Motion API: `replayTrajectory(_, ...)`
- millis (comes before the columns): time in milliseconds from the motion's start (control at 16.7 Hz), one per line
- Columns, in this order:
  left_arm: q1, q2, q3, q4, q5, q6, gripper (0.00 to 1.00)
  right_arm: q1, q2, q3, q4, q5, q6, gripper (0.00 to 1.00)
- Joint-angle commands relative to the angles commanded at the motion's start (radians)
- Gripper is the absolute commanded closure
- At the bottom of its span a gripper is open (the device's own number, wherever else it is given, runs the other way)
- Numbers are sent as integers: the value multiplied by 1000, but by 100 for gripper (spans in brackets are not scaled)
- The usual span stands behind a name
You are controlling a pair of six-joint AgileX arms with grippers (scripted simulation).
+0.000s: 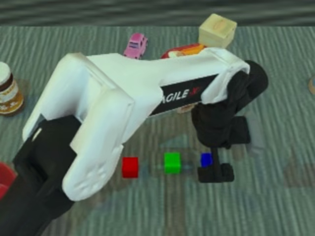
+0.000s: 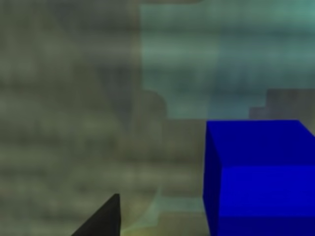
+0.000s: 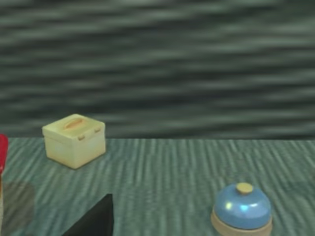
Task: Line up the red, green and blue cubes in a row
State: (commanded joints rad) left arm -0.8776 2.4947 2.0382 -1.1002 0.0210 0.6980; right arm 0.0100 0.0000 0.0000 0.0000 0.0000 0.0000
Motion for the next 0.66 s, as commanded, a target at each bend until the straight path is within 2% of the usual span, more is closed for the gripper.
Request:
replayTrajectory(180, 5, -2, 17, -17, 0, 0, 0, 0, 0, 0, 0, 0, 0, 0)
replayTrajectory(480, 18, -30, 161, -200, 0, 2, 0, 0, 0, 0, 0, 0, 0, 0)
replayTrajectory(660, 24, -42, 202, -244, -1, 1, 0, 0, 0, 0, 0, 0, 0, 0)
